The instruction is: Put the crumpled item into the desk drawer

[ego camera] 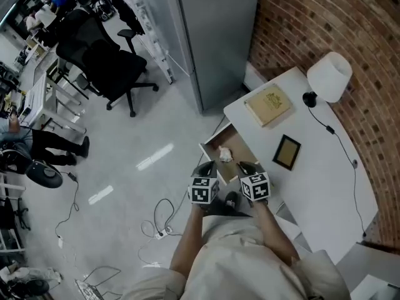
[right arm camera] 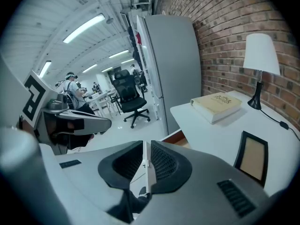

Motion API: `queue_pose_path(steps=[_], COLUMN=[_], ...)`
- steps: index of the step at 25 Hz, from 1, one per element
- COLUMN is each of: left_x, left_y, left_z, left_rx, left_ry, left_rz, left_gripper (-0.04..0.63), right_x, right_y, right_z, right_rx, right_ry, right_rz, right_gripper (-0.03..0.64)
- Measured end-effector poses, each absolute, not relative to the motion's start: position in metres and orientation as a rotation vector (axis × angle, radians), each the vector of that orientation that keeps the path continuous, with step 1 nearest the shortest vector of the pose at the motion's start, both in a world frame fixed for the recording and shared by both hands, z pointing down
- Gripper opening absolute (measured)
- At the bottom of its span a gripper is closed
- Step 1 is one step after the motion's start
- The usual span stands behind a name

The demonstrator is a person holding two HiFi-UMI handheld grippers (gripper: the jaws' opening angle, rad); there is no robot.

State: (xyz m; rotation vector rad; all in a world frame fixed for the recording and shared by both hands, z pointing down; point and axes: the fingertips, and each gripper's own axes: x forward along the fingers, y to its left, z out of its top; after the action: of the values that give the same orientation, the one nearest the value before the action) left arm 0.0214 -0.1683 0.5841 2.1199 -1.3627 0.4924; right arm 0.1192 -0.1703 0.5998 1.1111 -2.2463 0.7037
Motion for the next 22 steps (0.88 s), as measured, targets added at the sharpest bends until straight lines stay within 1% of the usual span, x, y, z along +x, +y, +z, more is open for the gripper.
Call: queue_pose_path(steps=[9, 22], left_x=[0.014, 0.021], left_y=[-0.174, -0.175], left_z=[0.569, 0.576], left_rx=[2.155, 2.164], left_ry=[-1.380, -1.389], left_rz=[0.490, 0.488], left_gripper=[0.017, 0.017], right_x=[0.107, 0.111], right_y=[-0.154, -0.173], right_z=[0.594, 0.603], right_rx=[1.026, 1.027], right_ry=[-2.287, -2.304], right_rz=[0.694, 0.660], right_gripper=[0.077, 0.077])
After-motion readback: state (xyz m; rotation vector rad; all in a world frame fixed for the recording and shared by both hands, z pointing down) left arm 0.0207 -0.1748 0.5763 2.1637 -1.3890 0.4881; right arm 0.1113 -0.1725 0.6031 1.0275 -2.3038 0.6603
